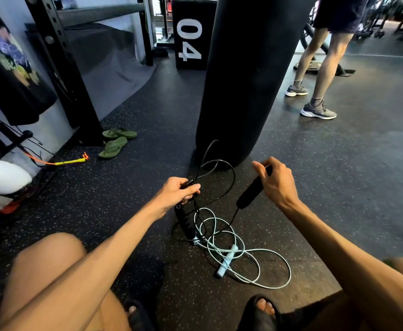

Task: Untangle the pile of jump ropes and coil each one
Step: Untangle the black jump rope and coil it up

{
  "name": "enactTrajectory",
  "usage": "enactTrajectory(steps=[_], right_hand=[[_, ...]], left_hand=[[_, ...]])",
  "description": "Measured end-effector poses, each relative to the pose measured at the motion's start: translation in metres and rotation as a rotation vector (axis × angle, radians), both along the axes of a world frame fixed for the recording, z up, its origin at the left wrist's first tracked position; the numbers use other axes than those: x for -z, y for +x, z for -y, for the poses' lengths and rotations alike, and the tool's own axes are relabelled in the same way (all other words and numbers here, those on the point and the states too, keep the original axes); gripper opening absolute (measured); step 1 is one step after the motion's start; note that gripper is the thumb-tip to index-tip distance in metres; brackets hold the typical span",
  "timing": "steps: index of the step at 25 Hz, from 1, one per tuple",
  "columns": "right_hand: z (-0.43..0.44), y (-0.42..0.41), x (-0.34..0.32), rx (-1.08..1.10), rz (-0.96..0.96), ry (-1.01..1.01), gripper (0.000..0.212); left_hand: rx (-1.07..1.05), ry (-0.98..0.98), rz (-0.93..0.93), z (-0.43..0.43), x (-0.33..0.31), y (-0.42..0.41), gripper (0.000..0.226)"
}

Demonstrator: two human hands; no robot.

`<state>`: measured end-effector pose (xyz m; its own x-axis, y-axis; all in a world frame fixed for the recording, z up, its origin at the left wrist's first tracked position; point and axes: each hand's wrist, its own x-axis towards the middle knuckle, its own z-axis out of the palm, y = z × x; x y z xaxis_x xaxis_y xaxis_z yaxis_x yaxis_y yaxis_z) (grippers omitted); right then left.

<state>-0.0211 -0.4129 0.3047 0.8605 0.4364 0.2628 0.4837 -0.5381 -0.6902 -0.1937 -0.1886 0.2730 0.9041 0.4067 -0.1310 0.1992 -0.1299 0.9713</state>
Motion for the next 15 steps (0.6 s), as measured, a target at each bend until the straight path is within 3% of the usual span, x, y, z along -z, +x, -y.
enactTrajectory(steps=[4, 6, 8, 9, 12, 13, 15], right_hand=[[-0.008, -0.007, -0.005, -0.201, -0.062, -0.003, 0.019], [-0.013, -0.008, 0.009, -0.27, -0.067, -0.177, 0.01], [-0.014, -0.007, 0.029, -0.255, -0.071, -0.344, 0.022], [-0.012, -0.005, 0.038, -0.24, -0.093, -0.423, 0.027], [-0.009, -0.002, 0.053, -0.18, -0.152, -0.564, 0.035], [-0.011, -0.003, 0.051, -0.152, -0.122, -0.511, 0.036], [-0.019, -0.01, 0.038, -0.127, -0.067, -0.208, 0.033]], left_hand=[[-0.004, 0.271, -0.086, 0.008, -0.002, 0.003, 0.028], [0.04, 0.197, -0.09, 0.009, -0.002, 0.002, 0.034], [0.055, 0.114, -0.053, 0.006, -0.004, 0.002, 0.044], [0.042, 0.171, -0.047, 0.003, -0.006, 0.002, 0.048], [-0.053, 0.609, -0.082, -0.012, -0.012, 0.001, 0.038], [-0.085, 0.705, -0.073, -0.016, -0.013, 0.001, 0.035], [-0.105, 0.755, -0.018, -0.018, -0.019, 0.0, 0.034]])
